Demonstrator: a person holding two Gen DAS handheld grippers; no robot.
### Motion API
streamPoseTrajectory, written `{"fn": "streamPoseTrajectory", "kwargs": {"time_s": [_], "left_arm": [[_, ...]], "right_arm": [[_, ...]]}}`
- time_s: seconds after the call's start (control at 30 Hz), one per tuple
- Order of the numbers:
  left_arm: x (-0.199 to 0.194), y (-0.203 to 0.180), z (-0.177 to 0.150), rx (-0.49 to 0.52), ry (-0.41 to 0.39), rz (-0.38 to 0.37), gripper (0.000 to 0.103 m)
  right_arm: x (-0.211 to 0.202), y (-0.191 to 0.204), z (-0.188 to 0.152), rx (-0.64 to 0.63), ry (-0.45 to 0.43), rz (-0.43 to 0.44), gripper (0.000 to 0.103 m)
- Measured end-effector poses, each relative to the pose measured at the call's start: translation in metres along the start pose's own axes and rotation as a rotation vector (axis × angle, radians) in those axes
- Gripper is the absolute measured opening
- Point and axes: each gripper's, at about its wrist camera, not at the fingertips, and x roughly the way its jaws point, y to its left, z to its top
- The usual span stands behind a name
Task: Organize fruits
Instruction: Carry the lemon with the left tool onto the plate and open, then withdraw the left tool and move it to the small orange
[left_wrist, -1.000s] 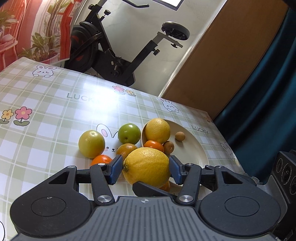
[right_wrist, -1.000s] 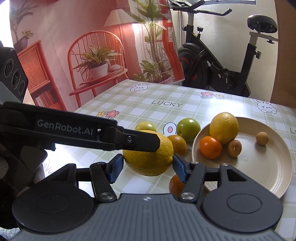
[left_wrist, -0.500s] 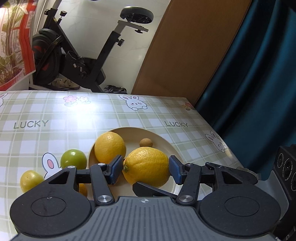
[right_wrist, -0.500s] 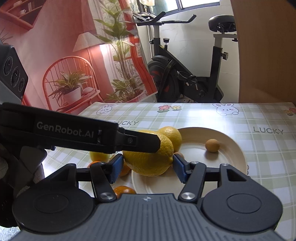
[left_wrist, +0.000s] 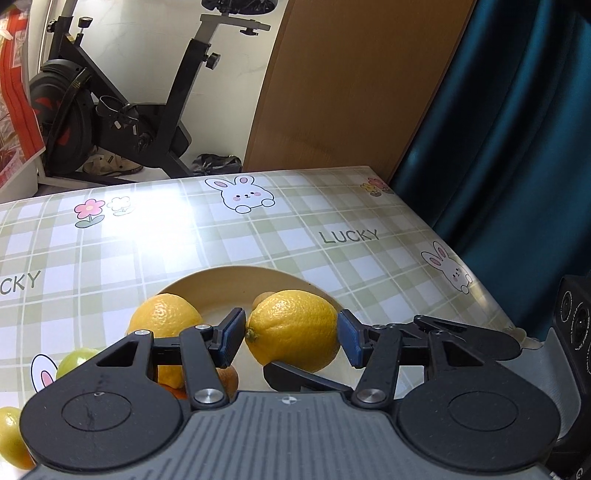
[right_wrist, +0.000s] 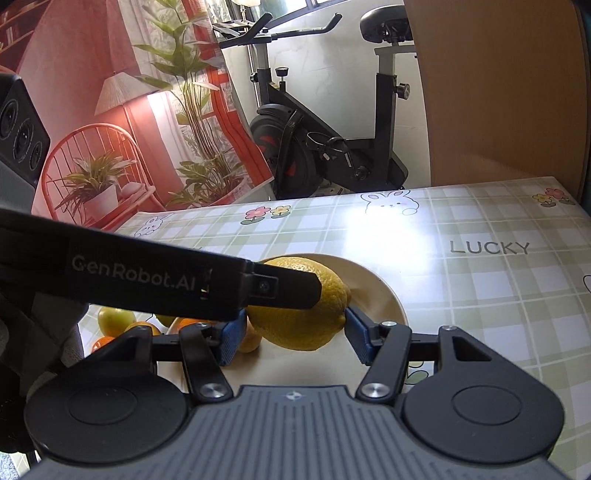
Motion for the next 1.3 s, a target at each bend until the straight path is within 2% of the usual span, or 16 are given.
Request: {"fn": "streamPoseTrajectory", "kwargs": {"time_s": [0.37, 0.77, 1.07, 1.3], "left_arm": [[0.013, 0.006, 0.003, 0.01, 0.022, 0.071, 0.057], [0.016, 0.007, 0.008, -0.001, 0.016, 0.097, 0.057], [-0.005, 0.008, 0.009, -0.019, -0.015, 0.098, 0.057], [-0.046, 0.012, 0.0, -0.007, -0.069, 0.095, 0.057]], "right_arm": [[0.025, -0.002, 0.001, 0.0, 0.04, -0.002, 0.061], [0.035, 0.002, 0.005, -0.01, 0.047, -0.017, 0.061], [0.034, 0.009, 0.008, -0.027, 0.077, -0.045, 0.062], [0.015, 0.012, 0.002, -0.008, 0.065, -0.073, 0.062]]}}
